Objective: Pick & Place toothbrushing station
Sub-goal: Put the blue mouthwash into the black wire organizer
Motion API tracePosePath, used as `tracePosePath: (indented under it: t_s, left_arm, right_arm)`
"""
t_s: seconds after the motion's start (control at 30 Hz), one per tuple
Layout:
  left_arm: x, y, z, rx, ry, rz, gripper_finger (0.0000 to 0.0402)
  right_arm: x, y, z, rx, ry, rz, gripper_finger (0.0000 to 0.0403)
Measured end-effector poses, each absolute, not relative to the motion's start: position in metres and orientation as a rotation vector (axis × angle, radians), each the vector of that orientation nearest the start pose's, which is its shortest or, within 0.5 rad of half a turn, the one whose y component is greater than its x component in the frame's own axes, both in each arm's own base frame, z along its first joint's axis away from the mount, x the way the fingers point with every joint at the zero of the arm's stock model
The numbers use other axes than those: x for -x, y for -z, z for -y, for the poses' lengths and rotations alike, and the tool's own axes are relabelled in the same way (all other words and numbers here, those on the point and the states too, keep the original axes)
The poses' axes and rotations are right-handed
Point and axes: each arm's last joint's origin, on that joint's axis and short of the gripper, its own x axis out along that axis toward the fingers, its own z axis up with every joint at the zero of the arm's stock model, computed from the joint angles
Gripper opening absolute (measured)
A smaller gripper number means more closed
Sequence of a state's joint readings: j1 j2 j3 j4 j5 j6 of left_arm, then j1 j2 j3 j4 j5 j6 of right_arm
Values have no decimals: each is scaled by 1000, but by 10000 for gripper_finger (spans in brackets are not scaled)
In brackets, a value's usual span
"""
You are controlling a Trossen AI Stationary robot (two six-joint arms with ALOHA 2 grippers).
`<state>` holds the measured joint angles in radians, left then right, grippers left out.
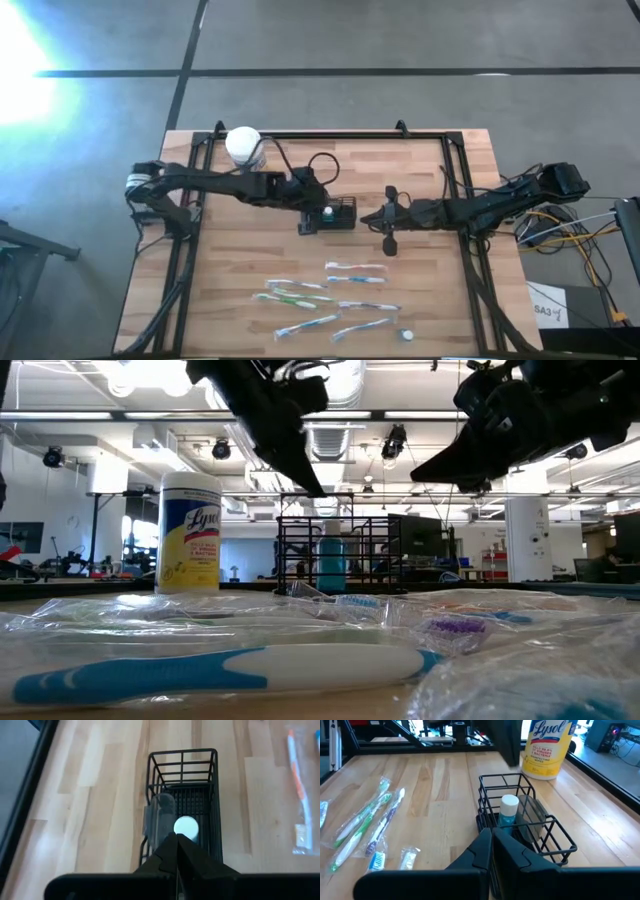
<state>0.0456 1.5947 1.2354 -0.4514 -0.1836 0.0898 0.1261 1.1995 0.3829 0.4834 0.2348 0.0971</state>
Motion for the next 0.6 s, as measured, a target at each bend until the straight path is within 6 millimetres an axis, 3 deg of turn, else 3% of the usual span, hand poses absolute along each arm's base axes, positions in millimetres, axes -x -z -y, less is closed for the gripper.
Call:
tracePosePath:
  t_s: [0.13,0.23,0.43,0.6]
  left_arm:
    - [-318,-283,-20,-155,-174,-777,3]
    - [-287,-281,-23,-139,-194,-705,4]
    - [-213,-252,-18,-36,-173,-461,3]
    - [-160,-225,-13,142,-198,-312,3]
  right_arm:
    - [-224,-178,-22,-36,123,-329,13]
    - [-223,-177,-22,-40,118,-333,13]
    - [-220,-174,-25,-41,80,-301,13]
    - [-215,-180,-29,-31,-91,-185,13]
